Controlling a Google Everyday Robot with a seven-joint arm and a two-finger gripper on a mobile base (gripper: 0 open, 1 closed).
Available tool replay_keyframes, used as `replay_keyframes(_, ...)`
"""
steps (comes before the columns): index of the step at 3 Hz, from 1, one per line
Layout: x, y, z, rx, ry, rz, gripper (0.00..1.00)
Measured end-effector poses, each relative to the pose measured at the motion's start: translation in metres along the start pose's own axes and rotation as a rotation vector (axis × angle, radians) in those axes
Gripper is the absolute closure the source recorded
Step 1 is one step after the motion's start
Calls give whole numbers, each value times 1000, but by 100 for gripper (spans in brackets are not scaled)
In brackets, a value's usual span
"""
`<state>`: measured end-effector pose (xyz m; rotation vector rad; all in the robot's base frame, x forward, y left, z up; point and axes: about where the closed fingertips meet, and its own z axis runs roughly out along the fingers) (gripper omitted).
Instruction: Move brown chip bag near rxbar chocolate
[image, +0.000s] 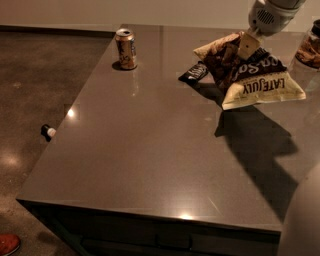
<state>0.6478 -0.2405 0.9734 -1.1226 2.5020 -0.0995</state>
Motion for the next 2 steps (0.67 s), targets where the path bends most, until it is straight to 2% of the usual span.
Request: replay_keyframes(2, -5, -3, 5, 8, -12, -1, 8)
